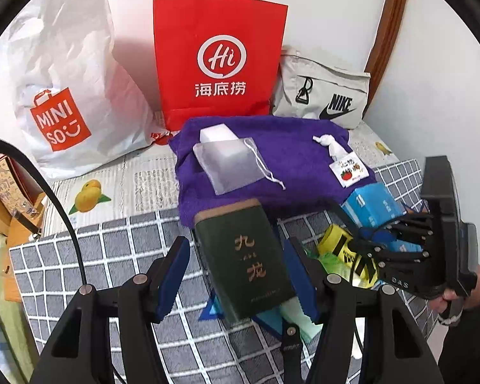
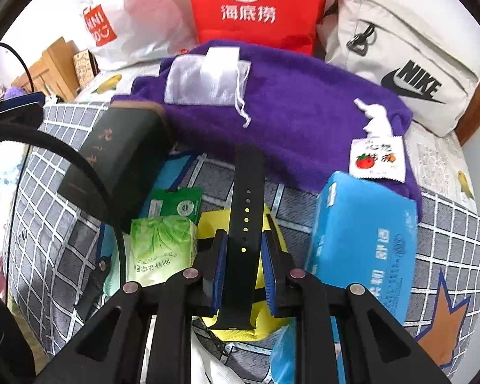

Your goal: Organize soft objects

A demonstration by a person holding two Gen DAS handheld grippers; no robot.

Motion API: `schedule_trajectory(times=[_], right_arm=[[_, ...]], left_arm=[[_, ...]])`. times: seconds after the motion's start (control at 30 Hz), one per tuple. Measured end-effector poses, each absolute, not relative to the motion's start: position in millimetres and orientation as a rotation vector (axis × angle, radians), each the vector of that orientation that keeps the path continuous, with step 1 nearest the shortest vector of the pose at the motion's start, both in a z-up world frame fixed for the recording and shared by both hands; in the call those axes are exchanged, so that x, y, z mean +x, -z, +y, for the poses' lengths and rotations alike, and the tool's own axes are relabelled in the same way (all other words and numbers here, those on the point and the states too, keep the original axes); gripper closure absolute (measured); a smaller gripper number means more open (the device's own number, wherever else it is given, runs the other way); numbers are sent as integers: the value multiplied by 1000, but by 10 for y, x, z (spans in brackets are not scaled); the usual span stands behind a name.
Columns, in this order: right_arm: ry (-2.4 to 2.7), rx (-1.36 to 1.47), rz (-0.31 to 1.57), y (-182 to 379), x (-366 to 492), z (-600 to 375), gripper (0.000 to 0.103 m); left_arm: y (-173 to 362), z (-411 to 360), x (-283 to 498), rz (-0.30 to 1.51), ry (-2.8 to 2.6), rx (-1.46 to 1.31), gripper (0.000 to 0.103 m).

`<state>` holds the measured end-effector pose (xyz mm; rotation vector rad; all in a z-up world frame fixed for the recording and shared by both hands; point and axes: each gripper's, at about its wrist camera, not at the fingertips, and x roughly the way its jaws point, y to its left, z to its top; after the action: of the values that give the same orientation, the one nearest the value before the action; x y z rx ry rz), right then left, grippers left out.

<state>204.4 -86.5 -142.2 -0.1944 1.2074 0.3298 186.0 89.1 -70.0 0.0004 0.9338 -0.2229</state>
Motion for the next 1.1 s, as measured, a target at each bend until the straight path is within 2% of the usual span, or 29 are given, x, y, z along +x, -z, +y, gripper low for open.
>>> schedule_trajectory(times=[0.27, 0.4, 0.57, 0.87, 1.1], right_arm=[[-316, -220, 1276, 1739, 2122, -745, 81], [-332, -213, 1240, 1719, 2104, -751, 83], [-332, -174, 1184, 1500, 2034, -829, 83], [-321, -134, 1069, 1067, 1925, -929, 83], [-337, -124, 1005, 823, 1665, -1006, 83]], left_arm=[[767, 861, 1560, 963, 218, 19, 43], [773, 886, 1424, 969, 212, 17, 39], [886, 859, 1271, 980, 215, 26, 39], [1418, 557, 1053, 1110, 280, 29, 39], [1735, 276, 952, 1182, 267, 148, 39]])
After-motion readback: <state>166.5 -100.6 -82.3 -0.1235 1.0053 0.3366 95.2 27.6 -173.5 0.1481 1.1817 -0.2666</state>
